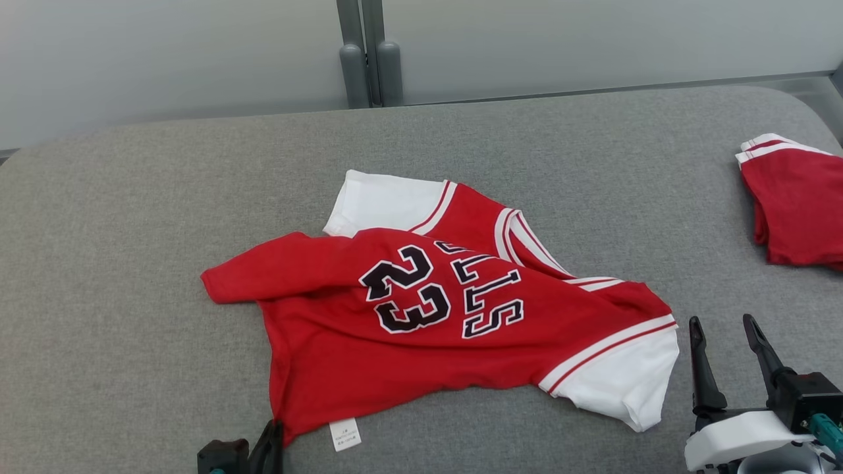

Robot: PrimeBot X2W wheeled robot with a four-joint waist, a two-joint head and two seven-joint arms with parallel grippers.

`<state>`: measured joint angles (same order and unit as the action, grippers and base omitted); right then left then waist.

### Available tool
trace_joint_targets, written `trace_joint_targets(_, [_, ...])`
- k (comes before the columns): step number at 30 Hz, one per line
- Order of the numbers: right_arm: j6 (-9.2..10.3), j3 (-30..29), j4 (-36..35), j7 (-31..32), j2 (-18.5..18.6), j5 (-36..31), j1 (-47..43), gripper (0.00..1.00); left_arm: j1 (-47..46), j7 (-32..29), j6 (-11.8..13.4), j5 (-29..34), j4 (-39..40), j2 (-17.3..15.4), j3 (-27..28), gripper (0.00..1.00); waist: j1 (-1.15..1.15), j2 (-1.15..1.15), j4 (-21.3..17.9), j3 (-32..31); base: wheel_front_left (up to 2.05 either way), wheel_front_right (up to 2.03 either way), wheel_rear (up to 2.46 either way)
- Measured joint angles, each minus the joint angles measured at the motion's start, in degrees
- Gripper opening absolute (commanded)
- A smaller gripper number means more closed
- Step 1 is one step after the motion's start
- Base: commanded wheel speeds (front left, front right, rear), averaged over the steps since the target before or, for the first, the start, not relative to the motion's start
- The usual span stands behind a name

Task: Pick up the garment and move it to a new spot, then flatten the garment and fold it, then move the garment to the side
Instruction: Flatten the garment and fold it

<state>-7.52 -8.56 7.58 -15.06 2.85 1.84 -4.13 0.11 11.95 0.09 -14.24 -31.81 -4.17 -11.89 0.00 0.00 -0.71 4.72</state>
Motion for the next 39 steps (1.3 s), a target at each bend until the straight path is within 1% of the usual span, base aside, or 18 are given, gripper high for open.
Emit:
trace_joint_targets(4, [0.00, 0.02, 0.14, 0.00, 0.00, 0.09, 0.05, 1.00, -0.32, 0.15, -1.51, -2.85, -0.79, 0.20, 0.81, 0.00, 0.00, 0.00, 0.03, 0.11, 0.00, 0.00, 0.00])
trace_joint_targets(6, [0.00, -0.03, 0.22, -0.01, -0.01, 0.11, 0.06, 1.00, -0.90, 0.14, -1.70, -3.83, -0.90, 0.23, 1.62, 0.00, 0.00, 0.00, 0.09, 0.27, 0.00, 0.00, 0.00])
trace_joint_targets(11, [0.00, -0.23, 0.51, -0.01, -0.01, 0.26, 0.42, 1.00, -3.47, 0.24, -2.70, -5.90, -0.20, -2.08, 3.94, 0.00, 0.00, 0.00, 0.28, 0.36, 0.00, 0.00, 0.00])
trace_joint_targets(16, [0.00, 0.00, 0.98, 0.00, 0.00, 0.49, 0.73, 1.00, -4.60, -0.73, -4.85, -8.05, 0.36, -3.52, 4.55, 0.00, 0.00, 0.00, 0.20, -0.23, 0.00, 0.00, 0.00])
trace_joint_targets(17, [0.00, 0.20, 1.14, 0.00, -0.01, 0.49, 0.73, 1.00, -4.47, -2.11, -5.65, -9.09, 0.20, -3.65, 4.20, 0.21, 0.00, 0.00, 0.11, -0.41, 0.00, 0.00, 0.00])
trace_joint_targets(18, [0.00, 0.41, 1.31, -0.01, -0.02, 0.49, 0.71, 1.00, -4.02, -3.50, -6.22, -10.27, 0.15, -3.81, 3.42, 0.58, 0.00, 0.00, -0.02, -0.58, 0.00, 0.00, 0.00])
trace_joint_targets(19, [0.00, 0.47, 1.38, -0.01, -0.01, 0.49, 0.69, 1.00, -3.42, -4.50, -6.59, -10.60, 0.24, -4.05, 2.67, 1.00, 0.00, 0.00, -0.15, -0.70, 0.00, 0.00, 0.00])
trace_joint_targets(21, [0.00, 0.46, 1.42, 0.00, -0.01, 0.49, 0.58, 1.00, -1.48, -5.58, -6.98, -11.54, 0.64, -4.82, 1.81, 1.00, 0.00, 0.00, -0.47, -1.10, 0.00, 0.00, 0.00])
trace_joint_targets(23, [0.00, 0.20, 1.11, -0.01, -0.02, 0.27, 0.32, 1.00, 0.48, -4.46, -6.87, -11.52, 1.70, -6.08, 2.16, 1.00, 0.00, 0.00, -0.81, -1.56, 0.00, 0.00, 0.00])
trace_joint_targets(25, [0.00, -0.10, 0.35, -0.01, -0.01, -0.04, 0.04, 1.00, 2.70, -0.86, -4.42, -10.60, 3.35, -6.91, 3.27, 1.00, 0.00, 0.00, -1.20, -2.13, 0.00, 0.00, 0.00])
trace_joint_targets(26, [0.00, -0.29, 0.07, 0.00, -0.02, -0.16, -0.03, 1.00, 3.60, 0.68, -3.66, -10.20, 4.54, -6.89, 3.82, 1.00, 0.00, 0.00, -1.34, -2.40, 0.00, 0.00, 0.00])
trace_joint_targets(27, [0.00, -0.67, -0.43, 0.00, -0.01, -0.31, -0.18, 1.00, 4.63, 2.15, -2.79, -9.73, 6.75, -6.56, 4.63, 1.00, 0.00, 0.00, -1.48, -2.80, 0.00, 0.00, 0.00])
trace_joint_targets(29, [0.00, -1.36, -1.46, -0.01, -0.01, -0.49, -0.55, 1.00, 6.40, 2.86, -0.96, -7.39, 11.26, -5.80, 5.57, 1.00, 0.00, 0.00, -1.59, -3.62, 0.00, 0.00, 0.00])
trace_joint_targets(30, [0.00, -1.57, -2.02, -0.01, 0.01, -0.60, -0.86, 1.00, 7.59, 2.86, -0.09, -5.52, 15.01, -5.28, 6.57, 1.00, 0.00, 0.00, -1.57, -4.05, 0.00, 0.00, 0.00])
trace_joint_targets(32, [0.00, -1.35, -2.68, 0.00, 0.04, -1.18, -1.63, 1.00, 9.39, 3.11, 1.45, -2.63, 23.40, -2.92, 9.40, 1.00, 0.00, 0.00, -1.38, -4.90, 0.00, 0.00, 0.00])
trace_joint_targets(35, [0.00, -0.02, -3.42, -0.01, -0.01, -1.56, -2.03, 1.00, 13.68, 3.11, 2.02, 1.00, 31.53, -0.56, 11.47, 1.00, 0.00, 0.00, -0.87, -5.96, 0.00, 0.00, 0.00])
trace_joint_targets(37, [0.00, 1.30, -3.19, -0.01, 0.05, -1.63, -2.10, 1.00, 15.72, 3.10, 2.01, 1.86, 34.63, 0.16, 12.48, 1.00, 0.00, 0.00, -0.32, -6.38, 0.00, 0.00, 0.00])
trace_joint_targets(39, [0.00, 3.74, -1.33, -0.01, 0.07, -2.31, -2.40, 1.00, 16.93, 3.11, 1.94, 2.72, 36.63, 0.74, 13.04, 1.00, 0.00, 0.00, 0.33, -6.63, 0.00, 0.00, 0.00])
